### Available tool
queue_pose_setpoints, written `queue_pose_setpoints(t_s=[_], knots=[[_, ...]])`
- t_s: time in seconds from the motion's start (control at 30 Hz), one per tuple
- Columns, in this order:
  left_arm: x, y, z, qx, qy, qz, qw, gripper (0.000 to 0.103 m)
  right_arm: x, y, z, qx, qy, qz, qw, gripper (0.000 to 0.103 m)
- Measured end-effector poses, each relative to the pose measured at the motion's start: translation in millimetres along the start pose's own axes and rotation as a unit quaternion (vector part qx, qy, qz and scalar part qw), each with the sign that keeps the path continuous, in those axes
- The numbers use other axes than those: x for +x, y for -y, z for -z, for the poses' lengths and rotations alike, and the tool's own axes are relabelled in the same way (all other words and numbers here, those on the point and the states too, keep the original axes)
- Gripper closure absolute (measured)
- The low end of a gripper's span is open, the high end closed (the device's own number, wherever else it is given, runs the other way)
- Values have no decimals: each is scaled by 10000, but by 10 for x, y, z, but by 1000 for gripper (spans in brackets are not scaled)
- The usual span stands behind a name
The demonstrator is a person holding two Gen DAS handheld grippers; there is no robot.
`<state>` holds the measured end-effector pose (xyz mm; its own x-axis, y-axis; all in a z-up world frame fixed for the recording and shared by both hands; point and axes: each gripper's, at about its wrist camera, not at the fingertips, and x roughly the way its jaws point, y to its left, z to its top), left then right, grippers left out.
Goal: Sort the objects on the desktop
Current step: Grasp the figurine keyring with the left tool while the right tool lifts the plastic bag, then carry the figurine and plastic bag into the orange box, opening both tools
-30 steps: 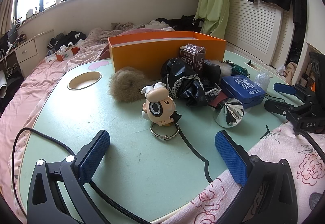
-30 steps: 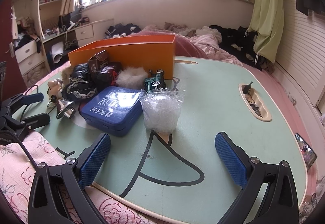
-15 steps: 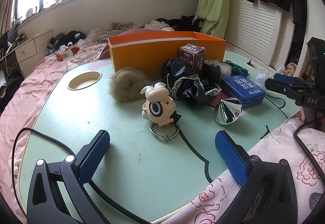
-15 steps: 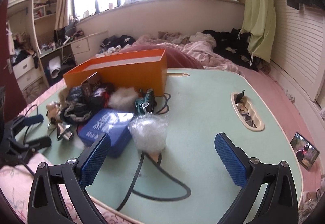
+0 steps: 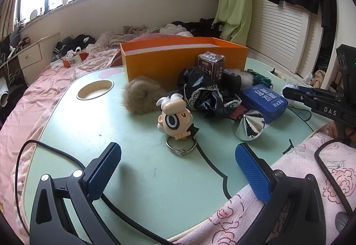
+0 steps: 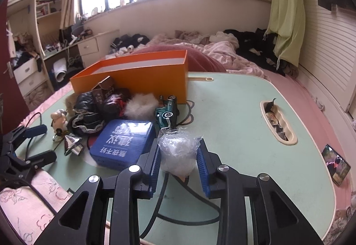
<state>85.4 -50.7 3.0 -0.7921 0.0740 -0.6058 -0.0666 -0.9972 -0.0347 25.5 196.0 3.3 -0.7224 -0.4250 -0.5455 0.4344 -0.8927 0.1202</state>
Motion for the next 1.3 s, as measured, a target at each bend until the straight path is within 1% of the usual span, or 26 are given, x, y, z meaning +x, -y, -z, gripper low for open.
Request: queue_pose_setpoints(t_s=[0.1,0.13,0.17,0.2,0.23,0.27,0.33,0.37,0.4,0.43,0.5,0.6,0.67,0.77,0.83,0.9,1.0,1.07,1.13,1.23,1.3], knots=[[-93,-12,-133,-79,187,16,9998,11,-72,-15,4,-44,181,2,9998,73],[-93,-35,-211,-164,191,20,9997,12,-79,-29,5,-80,199,11,9998,73],[-63,-61,-250,-231,122,-5,9997,17,-75,-42,5,-114,193,9,9997,73],[7,-100,-306,-348,-46,-16,9994,29,-70,-55,3,-134,186,8,9997,73],[54,-127,-327,-425,-122,-11,9990,35,-68,-61,5,-151,183,8,9997,73],[115,-157,-347,-515,-232,-19,9984,43,-66,-62,5,-153,180,13,9997,73],[220,-173,-342,-563,-413,-13,9976,45,-63,-55,7,-116,171,13,9998,73],[264,-158,-330,-506,-498,-26,9975,52,-56,-44,4,-98,148,2,9998,73],[274,-134,-320,-435,-541,-24,9976,67,-48,-35,6,-79,124,-11,9999,73],[289,-96,-307,-308,-598,-39,9977,66,-42,-29,9,-61,106,-26,9999,73],[259,-39,-293,-133,-566,-85,9983,66,-43,-20,9,-45,105,-23,9999,73],[180,-46,-289,-238,-445,128,9986,66,-72,-33,-9,-106,161,-4,9998,73],[86,-65,-346,-272,-338,154,9989,66,-92,-56,-68,-171,183,-32,9997,73],[-54,-73,-575,-194,-93,199,9996,66,-130,-101,-280,-220,341,-119,9991,73],[-103,-75,-771,-126,87,153,9998,66,-125,-154,-527,-262,474,-228,9983,73],[-104,-88,-988,-117,250,187,9994,66,-42,-200,-748,-304,481,-375,9977,73],[61,-117,-1319,-216,293,293,9989,66,235,-268,-1084,-281,276,-524,9978,73],[237,-155,-1487,-278,227,257,9990,66,460,-291,-1243,-185,128,-572,9981,73],[458,-207,-1607,-348,140,140,9992,66,656,-294,-1324,-101,-1,-489,9988,72],[755,-238,-1626,-375,-103,-55,9992,66,901,-281,-1364,13,-229,-478,9986,72],[893,-229,-1589,-384,-208,-61,9990,66,1003,-261,-1354,68,-315,-445,9985,69]])
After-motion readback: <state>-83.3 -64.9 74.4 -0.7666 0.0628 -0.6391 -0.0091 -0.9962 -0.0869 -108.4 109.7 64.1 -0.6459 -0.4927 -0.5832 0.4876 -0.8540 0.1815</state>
